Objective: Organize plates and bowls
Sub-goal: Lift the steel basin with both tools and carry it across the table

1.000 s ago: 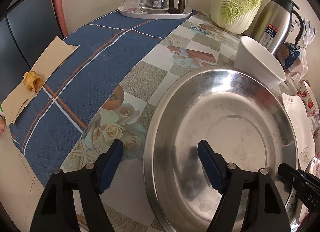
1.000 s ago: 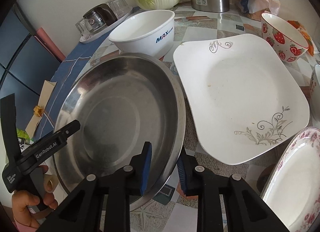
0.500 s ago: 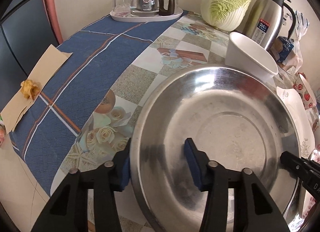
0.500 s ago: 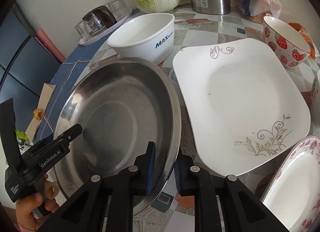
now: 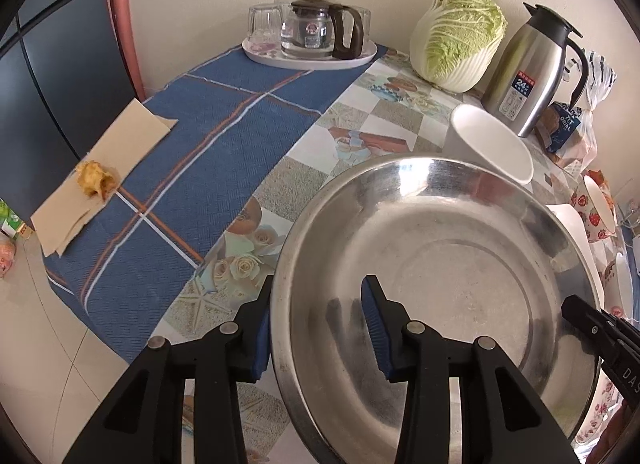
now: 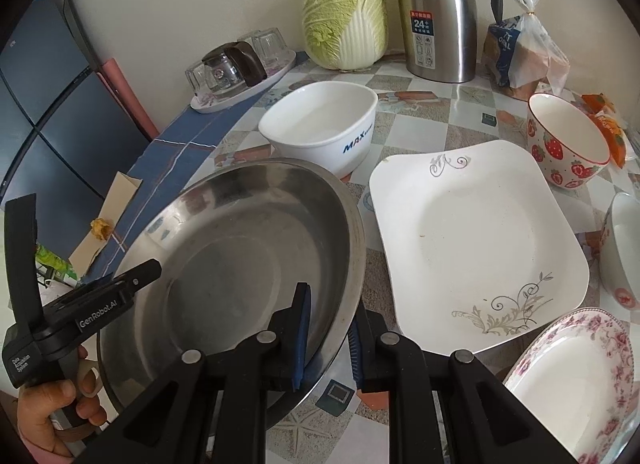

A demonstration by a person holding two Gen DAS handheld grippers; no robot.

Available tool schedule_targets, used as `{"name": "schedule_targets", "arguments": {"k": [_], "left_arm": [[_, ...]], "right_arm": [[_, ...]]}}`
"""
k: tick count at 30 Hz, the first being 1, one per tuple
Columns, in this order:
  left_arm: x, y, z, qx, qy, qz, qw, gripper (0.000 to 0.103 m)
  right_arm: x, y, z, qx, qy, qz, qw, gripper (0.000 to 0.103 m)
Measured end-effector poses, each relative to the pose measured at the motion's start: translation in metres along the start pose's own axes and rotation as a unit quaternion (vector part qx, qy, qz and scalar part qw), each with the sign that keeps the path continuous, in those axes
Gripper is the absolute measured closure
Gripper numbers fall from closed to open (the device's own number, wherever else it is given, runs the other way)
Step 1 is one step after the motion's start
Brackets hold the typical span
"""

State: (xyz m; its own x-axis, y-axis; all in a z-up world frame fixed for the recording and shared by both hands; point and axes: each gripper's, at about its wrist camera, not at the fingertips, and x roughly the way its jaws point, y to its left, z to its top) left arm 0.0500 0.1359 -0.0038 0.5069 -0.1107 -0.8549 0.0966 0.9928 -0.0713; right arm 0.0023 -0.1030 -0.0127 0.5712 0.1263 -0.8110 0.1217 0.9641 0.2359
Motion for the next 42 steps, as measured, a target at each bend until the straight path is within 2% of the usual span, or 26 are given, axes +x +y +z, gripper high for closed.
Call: {"name": "schedule_targets", "arguments": {"k": [4, 11, 23, 32, 42], "left_arm": [[-0.017, -0.008, 0.006, 0.003, -0.01, 0.009, 0.9999, 0.06], [-0.045, -0.039, 0.027, 0.017, -0.033, 0.011, 0.9992, 0.06], [-0.071, -0.119, 0.053, 0.065, -0.056, -0.015, 0.9962, 0.06], [-0.063, -0.184, 0.061, 0.102, -0.046, -0.043, 0.9928, 0.06], [-0.038, -0.237, 0.06, 0.115, -0.016, -0.068, 0.9909, 0.06]], "right_arm": [[-0.014, 0.003, 0.004, -0.015, -0.019, 0.003, 1.0, 0.084], [-0.042, -0.01, 0.013, -0.002, -0.057, 0.014, 0.998, 0.085], [-0.096, -0.072, 0.026, 0.059, -0.122, 0.007, 0.991, 0.084], [-0.125, -0.126, 0.024, 0.104, -0.163, -0.019, 0.981, 0.084], [-0.128, -0.183, 0.016, 0.176, -0.167, -0.046, 0.969, 0.084]]}}
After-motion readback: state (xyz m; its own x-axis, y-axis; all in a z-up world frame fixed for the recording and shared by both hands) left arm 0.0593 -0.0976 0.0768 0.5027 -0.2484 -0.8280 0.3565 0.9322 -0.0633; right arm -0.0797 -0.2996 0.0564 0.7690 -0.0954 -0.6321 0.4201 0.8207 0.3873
